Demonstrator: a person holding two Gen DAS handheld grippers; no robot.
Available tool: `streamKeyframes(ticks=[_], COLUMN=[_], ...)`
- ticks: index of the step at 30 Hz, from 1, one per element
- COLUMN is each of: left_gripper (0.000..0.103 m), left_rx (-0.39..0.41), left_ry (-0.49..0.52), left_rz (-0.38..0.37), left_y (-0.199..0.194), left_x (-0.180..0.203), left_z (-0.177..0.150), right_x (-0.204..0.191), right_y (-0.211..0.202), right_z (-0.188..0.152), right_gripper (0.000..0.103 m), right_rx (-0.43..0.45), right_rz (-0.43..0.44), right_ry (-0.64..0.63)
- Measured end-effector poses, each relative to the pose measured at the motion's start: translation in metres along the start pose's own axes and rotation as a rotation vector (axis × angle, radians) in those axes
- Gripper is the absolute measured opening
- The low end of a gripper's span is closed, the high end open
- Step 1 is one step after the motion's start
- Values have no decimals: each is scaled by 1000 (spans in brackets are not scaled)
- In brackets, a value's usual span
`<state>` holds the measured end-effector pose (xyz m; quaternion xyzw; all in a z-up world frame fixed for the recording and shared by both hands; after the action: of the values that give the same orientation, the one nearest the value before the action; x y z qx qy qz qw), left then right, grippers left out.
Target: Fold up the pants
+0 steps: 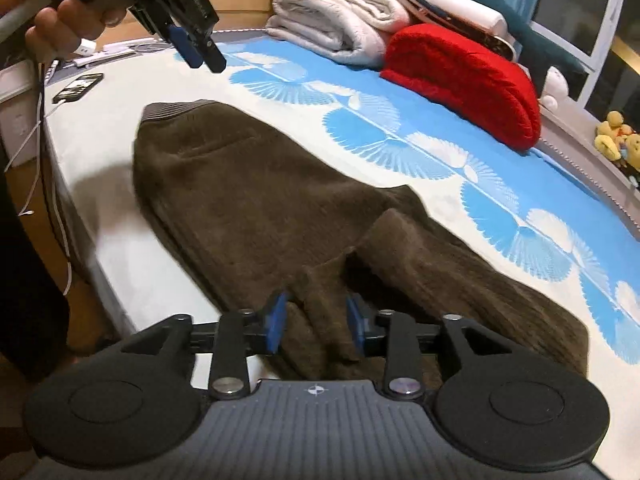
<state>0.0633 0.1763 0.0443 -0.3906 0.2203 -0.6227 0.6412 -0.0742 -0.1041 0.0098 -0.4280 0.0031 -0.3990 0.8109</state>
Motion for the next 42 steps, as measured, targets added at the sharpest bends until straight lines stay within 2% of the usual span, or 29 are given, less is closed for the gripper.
streamKeyframes(ticks=[4,7,9,10,11,12,14,17,19,21,22,23,25,26,27,33,35,37,39,41,42], left_gripper=[39,39,39,39,39,39,39,39,40,42,43,43,49,51,56,60,60,61,63,59,37], left_rx=[-20,-38,-47,-51,-54,-60,-84,-136,-188,-235,-257,-282,-313,-321,-331,-386,-395,-413,-412,-397,-385], left_ry=[33,66,88,95,97,92,55,-10,-44,-74,-82,-84,-70,-57,-44,-66,-77,-74,-50,-18,0], left_rz=[-17,-20,-23,-25,-28,-36,-73,-150,-200,-233,-244,-254,-266,-272,-270,-195,-197,-187,-168,-165,-171], left_y=[11,21,27,30,33,36,42,53,65,76,82,88,99,104,112,163,174,186,192,193,192], left_x=[26,47,60,67,72,77,83,91,100,110,115,122,135,141,147,162,166,171,177,180,181], left_z=[-2,-4,-6,-6,-6,-6,-4,-1,-1,-3,-5,-8,-12,-15,-17,-28,-28,-29,-31,-31,-31], right_x=[1,1,1,3,6,11,18,16,2,-8,-10,-10,-8,-9,-10,-22,-25,-25,-19,-10,-6], right_y=[21,43,52,55,56,53,31,-6,-1,14,17,15,9,7,8,23,26,25,23,19,16], right_z=[-4,-8,-9,-9,-8,-7,0,5,-11,-28,-33,-32,-27,-26,-26,-38,-39,-40,-40,-39,-38], right_gripper=[40,40,38,36,10,9,9,9,10,13,13,17,31,45,50,49,49,46,36,30,21], right_rx=[-47,-68,-56,-53,-54,-45,29,117,54,-15,-22,-4,48,68,72,23,14,11,17,30,41], right_rz=[22,57,57,57,69,83,68,104,168,155,142,134,120,108,88,93,99,100,100,111,117], right_ry=[-58,-55,-56,-55,-53,-48,-46,-82,-146,-188,-184,-162,-122,-121,-131,-209,-223,-239,-231,-186,-157])
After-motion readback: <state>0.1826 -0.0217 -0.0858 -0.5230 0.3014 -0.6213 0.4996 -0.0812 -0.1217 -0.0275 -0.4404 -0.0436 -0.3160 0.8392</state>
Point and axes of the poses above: each gripper's, at about its wrist camera, not at the fingertips, and y roughly the way its jaws point, x to its right, z to its top, the point moved 2 cm from there along y, roughly the way its jaws point, and after that the axes turned 12 degrees about -y, right-handed, at the moved point
